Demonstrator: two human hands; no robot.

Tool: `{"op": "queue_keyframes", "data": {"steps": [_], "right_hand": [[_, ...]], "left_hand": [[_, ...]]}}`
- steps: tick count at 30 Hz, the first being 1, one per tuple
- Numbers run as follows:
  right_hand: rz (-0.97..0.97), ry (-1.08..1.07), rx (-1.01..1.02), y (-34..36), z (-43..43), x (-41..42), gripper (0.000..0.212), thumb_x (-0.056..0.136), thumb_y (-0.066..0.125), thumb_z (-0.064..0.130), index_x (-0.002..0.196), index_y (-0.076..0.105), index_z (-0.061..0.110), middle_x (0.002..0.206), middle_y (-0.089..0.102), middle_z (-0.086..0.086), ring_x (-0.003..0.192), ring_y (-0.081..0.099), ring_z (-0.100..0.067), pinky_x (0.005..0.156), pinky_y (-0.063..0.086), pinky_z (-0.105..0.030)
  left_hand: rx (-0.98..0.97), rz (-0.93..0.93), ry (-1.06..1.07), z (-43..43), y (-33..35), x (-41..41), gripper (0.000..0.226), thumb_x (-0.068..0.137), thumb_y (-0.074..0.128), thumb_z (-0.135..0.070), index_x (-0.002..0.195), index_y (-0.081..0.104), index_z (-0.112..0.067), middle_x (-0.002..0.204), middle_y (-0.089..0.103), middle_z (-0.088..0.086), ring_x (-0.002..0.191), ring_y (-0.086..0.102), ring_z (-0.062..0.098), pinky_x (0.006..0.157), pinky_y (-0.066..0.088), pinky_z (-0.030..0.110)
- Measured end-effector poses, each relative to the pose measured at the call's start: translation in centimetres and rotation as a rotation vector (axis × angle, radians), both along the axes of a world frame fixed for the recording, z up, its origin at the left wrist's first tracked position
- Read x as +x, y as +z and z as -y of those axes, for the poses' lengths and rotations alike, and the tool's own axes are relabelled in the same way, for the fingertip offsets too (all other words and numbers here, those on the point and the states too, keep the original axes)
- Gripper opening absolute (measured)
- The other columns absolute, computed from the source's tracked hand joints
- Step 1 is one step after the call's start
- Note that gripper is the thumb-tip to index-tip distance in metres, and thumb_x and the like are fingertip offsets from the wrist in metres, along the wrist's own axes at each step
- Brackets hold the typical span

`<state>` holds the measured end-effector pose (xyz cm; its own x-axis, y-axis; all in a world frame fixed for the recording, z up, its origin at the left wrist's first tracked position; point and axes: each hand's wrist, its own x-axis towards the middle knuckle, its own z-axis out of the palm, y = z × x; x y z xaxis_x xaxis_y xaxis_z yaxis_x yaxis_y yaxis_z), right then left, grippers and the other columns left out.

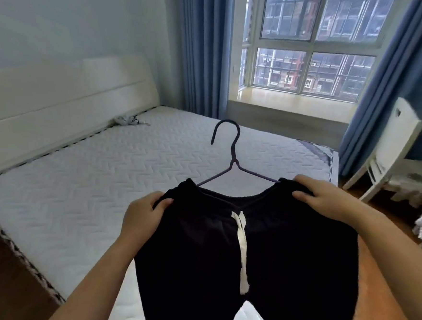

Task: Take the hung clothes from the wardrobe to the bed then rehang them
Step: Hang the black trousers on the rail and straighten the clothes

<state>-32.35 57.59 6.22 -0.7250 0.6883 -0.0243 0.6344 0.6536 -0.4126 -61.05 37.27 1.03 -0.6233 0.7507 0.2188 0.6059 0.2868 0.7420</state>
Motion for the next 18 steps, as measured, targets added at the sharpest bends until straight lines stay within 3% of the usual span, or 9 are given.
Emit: {"op": "queue_keyframes", "data": {"steps": [3, 4, 7, 12, 18], "right_hand": [[-0.114, 0.016, 0.082, 3.9, 0.0, -0.7, 0.015, 0.093, 0.049, 0.023, 0.085, 0.049, 0.036, 0.089, 0.058, 0.010, 0.095, 0.054, -0.020, 0.082, 0.037, -0.030], [-0.158, 0.026, 0.128, 5.2, 0.0, -1.2, 0.008, 0.092, 0.051, 0.023, 0.093, 0.056, 0.029, 0.095, 0.062, 0.005, 0.098, 0.056, -0.020, 0.083, 0.038, -0.030], [-0.271, 0.040, 0.247, 9.5, 0.7, -3.4, 0.022, 0.091, 0.053, 0.022, 0.111, 0.059, 0.014, 0.104, 0.066, -0.005, 0.096, 0.057, -0.020, 0.081, 0.037, -0.028], [-0.538, 0.075, 0.395, 16.5, 2.8, -7.7, 0.004, 0.089, 0.056, 0.020, 0.092, 0.059, 0.019, 0.083, 0.065, -0.004, 0.083, 0.058, -0.024, 0.076, 0.042, -0.034], [-0.746, 0.054, 0.495, 21.3, 4.9, -12.5, 0.004, 0.087, 0.057, 0.017, 0.086, 0.059, 0.014, 0.078, 0.062, -0.010, 0.076, 0.057, -0.028, 0.071, 0.041, -0.032]], "left_hand": [[0.069, -0.158, -0.004, -0.7, 4.9, -1.5, 0.017, 0.088, 0.054, -0.030, 0.074, 0.061, -0.023, 0.067, 0.063, -0.005, 0.070, 0.058, 0.018, 0.062, 0.041, 0.029], [0.103, -0.203, 0.008, -0.5, 6.7, -2.1, 0.017, 0.089, 0.054, -0.030, 0.076, 0.062, -0.021, 0.068, 0.063, -0.003, 0.070, 0.058, 0.019, 0.061, 0.041, 0.030], [0.218, -0.327, 0.059, 0.5, 12.2, -4.1, 0.018, 0.089, 0.054, -0.028, 0.085, 0.066, -0.014, 0.074, 0.066, 0.004, 0.074, 0.058, 0.024, 0.065, 0.043, 0.035], [0.352, -0.518, 0.113, 3.4, 20.9, -7.4, 0.020, 0.089, 0.054, -0.026, 0.086, 0.064, -0.009, 0.073, 0.065, 0.010, 0.072, 0.057, 0.029, 0.065, 0.035, 0.031], [0.332, -0.680, 0.183, 9.2, 26.7, -11.8, 0.024, 0.090, 0.053, -0.029, 0.087, 0.062, -0.007, 0.073, 0.063, 0.013, 0.071, 0.056, 0.031, 0.064, 0.037, 0.033]]}}
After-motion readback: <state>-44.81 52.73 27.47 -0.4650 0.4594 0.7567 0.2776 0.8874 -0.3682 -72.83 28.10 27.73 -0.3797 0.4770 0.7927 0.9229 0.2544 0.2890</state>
